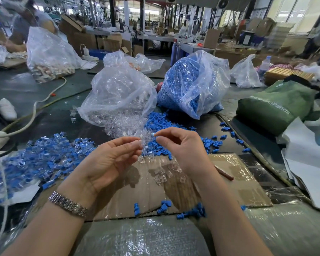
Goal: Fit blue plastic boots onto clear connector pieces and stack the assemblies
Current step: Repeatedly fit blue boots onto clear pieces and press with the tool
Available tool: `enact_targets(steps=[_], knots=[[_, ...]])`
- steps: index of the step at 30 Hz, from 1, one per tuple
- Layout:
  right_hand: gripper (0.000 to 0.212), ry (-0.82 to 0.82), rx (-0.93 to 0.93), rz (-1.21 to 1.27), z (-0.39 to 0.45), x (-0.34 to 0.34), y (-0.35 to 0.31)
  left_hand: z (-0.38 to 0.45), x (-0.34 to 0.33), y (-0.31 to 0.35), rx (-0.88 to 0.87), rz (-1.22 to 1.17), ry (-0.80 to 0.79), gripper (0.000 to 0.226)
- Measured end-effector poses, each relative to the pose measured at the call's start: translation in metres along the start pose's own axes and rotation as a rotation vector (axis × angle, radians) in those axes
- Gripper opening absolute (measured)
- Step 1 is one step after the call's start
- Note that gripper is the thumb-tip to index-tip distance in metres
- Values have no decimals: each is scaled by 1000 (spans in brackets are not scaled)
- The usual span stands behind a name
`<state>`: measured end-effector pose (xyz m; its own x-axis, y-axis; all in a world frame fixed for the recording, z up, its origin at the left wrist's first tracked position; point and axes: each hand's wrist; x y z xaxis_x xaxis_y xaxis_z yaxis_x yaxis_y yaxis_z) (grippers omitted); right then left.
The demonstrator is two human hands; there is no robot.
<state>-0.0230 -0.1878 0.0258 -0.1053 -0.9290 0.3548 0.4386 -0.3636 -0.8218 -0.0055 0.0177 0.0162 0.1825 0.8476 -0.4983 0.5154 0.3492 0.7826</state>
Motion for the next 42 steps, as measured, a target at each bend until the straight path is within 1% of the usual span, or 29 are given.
enact_targets(steps=[2, 4, 8, 12, 14, 19, 22, 25, 29, 32, 34, 35, 36, 37, 38, 40, 41, 42], knots=[[10, -19, 61, 89, -2, 0, -7, 0, -1, -1, 15, -45, -35, 19], [9, -25, 113, 113, -3, -2, -12, 0, -1, -1, 23, -51, -71, 21], [4, -44, 179, 47, -5, -4, -14, 0, 2, 0, 14, -10, -107, 18], [4, -15, 253, 27, -5, -2, -10, -1, 0, -3, -15, 42, -118, 14], [3, -43, 267, 7, -4, -3, -8, -1, -1, -4, -23, 46, -122, 14], [4, -100, 320, -70, -4, -9, -3, 0, -2, -6, -52, 69, -110, 14], [3, -118, 363, -135, -3, -9, 0, 1, -1, -6, -83, 120, -88, 20], [3, -135, 364, -157, -3, -8, 1, 1, 0, -7, -137, 171, -52, 25], [3, -140, 375, -177, -3, -8, 1, 2, 0, -9, -185, 212, -35, 23], [4, -136, 363, -187, -4, -7, -4, 2, 0, -9, -213, 232, -23, 27], [10, -116, 266, -100, -6, -3, -7, 1, 0, -8, -215, 239, -28, 33], [14, -78, 203, -77, -5, 1, -7, 1, 1, -8, -213, 234, -30, 34], [19, -26, 141, -120, -5, 6, -6, 1, 1, -7, -211, 226, -30, 32], [23, 17, 70, -247, -3, 13, -2, 1, 1, -7, -213, 215, -30, 29], [29, 18, -29, -434, -1, 21, 4, 1, 2, -7, -216, 203, -30, 26], [47, -124, -328, -762, -1, 33, 15, 2, 2, -6, -222, 182, -31, 23], [53, -207, -460, -845, -2, 37, 19, 2, 3, -6, -220, 177, -31, 22], [56, -269, -542, -897, -4, 39, 23, 2, 4, -5, -219, 176, -32, 22]])
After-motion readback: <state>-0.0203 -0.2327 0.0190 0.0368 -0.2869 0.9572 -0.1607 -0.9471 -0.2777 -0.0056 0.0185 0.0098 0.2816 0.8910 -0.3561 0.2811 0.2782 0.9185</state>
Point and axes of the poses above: each hand's wrist, its own z-axis towards the middle knuckle, its own x-axis out of the back of the hand, y = z × x, and after that the axes turned 11 degrees about x, right-handed
